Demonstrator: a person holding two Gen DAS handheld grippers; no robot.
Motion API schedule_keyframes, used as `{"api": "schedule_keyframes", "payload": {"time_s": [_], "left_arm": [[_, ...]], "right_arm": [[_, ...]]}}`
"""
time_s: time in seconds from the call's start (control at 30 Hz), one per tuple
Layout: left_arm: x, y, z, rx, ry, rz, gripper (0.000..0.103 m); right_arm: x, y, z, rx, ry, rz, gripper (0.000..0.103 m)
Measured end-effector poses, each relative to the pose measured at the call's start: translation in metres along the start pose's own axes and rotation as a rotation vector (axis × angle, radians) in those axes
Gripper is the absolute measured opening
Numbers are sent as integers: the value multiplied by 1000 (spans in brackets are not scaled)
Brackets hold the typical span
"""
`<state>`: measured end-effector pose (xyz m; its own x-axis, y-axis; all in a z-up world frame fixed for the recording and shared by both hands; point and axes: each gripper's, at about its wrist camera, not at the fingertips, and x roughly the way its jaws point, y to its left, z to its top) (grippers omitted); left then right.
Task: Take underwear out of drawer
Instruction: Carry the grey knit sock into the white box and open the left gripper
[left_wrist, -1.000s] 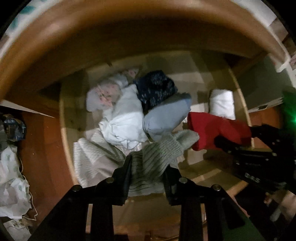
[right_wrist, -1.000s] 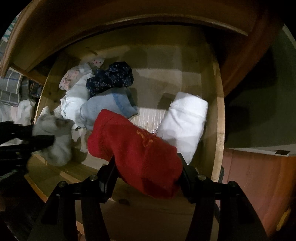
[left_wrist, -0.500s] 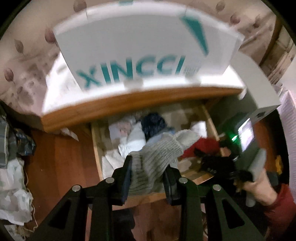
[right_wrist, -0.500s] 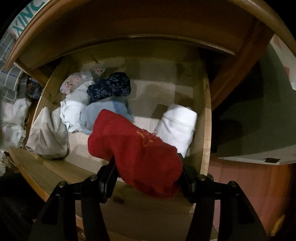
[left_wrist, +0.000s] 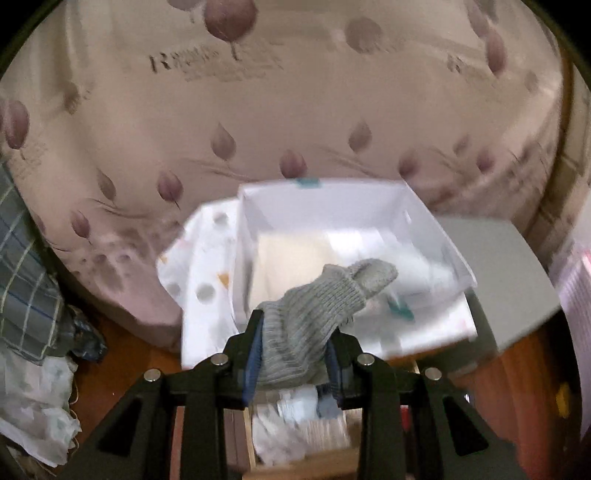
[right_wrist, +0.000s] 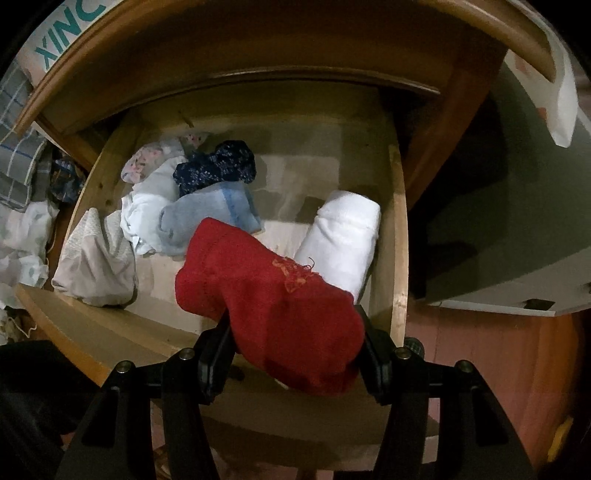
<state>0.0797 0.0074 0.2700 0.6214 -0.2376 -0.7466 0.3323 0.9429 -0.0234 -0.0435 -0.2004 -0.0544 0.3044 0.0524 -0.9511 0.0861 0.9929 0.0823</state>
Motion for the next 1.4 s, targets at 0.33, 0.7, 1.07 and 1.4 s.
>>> {"api": "schedule_keyframes", "payload": {"time_s": [0.33,0.7,1.07,1.4], "left_arm": [[71,-1,46,4,78,61,31],[133,-8,43,67,150,143,32],[142,-5,48,56,166,179,51],[117,4,50,23,139,149,58]], "right_arm": [[-12,-1,2,-1,-55,-20,55],[-10,-2,4,22,-48,13,55],[-6,0,4,29,-39,24,55],[-4,1,4,27,-37,19,55]]}}
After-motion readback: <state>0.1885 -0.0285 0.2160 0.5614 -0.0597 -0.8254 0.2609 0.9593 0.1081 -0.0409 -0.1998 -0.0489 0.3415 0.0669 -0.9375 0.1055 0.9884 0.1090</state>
